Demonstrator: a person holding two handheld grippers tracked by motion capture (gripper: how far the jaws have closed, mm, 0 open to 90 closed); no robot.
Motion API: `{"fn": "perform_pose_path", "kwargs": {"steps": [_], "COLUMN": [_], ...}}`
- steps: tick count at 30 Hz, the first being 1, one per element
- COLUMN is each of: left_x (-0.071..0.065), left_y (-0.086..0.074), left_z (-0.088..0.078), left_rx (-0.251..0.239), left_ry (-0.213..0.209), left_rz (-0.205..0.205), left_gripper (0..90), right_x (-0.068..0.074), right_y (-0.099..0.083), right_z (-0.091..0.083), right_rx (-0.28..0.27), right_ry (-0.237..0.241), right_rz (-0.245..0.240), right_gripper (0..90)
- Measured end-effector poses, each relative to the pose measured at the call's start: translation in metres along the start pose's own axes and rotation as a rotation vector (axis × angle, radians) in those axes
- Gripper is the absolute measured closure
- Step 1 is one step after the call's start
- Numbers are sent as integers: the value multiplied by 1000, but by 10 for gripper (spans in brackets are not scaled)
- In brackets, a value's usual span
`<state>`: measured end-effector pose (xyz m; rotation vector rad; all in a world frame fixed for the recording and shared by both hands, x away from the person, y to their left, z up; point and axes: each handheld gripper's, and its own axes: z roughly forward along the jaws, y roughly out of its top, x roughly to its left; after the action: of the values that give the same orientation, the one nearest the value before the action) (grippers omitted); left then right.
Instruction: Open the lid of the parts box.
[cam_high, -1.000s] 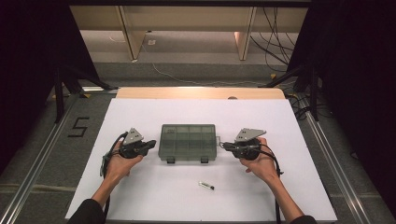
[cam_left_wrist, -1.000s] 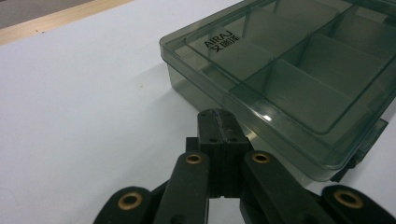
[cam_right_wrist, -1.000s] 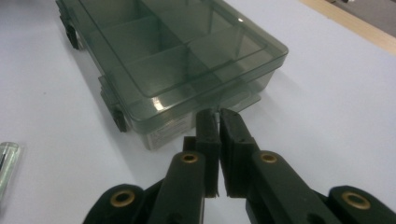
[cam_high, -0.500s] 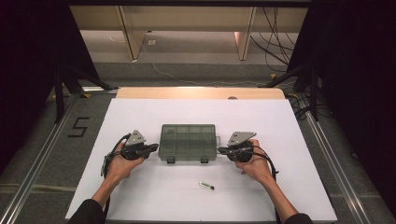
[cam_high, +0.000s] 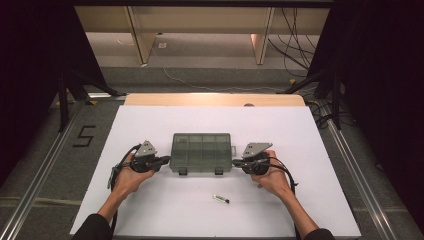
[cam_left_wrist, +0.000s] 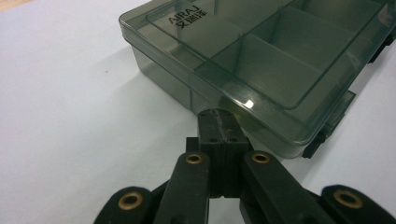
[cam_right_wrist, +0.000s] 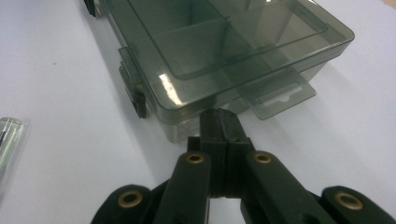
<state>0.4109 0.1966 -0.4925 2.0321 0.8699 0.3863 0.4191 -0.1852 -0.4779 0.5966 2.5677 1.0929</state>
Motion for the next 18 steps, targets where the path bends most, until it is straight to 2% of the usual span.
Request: {"fn": "perform_pose_path", "kwargs": {"steps": [3, 6, 7, 11, 12, 13, 17, 18], "left_x": [0, -1, 1, 1, -1, 0, -3, -4], "left_y": [1, 0, 1, 2, 2, 3, 4, 5], "left_z": [-2, -2, -3, -4, -3, -5, -5, -5], "left_rx": [14, 8, 19, 27, 2, 25, 2, -7], "left_ry": [-7, -1, -3, -14, 0, -10, -15, -4], "left_rz": [13, 3, 21, 22, 11, 28, 6, 26], "left_gripper": [896, 896, 896, 896, 896, 896, 896, 896], "right_x": [0, -2, -2, -1, -1, -1, -2, -1], "right_y": [0, -1, -1, -1, 0, 0, 2, 4], "right_z": [0, -1, -1, -1, -2, -2, -3, -5], "right_rx": [-3, -19, -19, -35, -35, -38, -64, -73], "right_ry": [4, 15, 15, 25, 20, 20, 19, 18], "right_rz": [7, 26, 29, 35, 33, 32, 44, 39], "right_gripper": [900, 900, 900, 900, 900, 900, 900, 900]}}
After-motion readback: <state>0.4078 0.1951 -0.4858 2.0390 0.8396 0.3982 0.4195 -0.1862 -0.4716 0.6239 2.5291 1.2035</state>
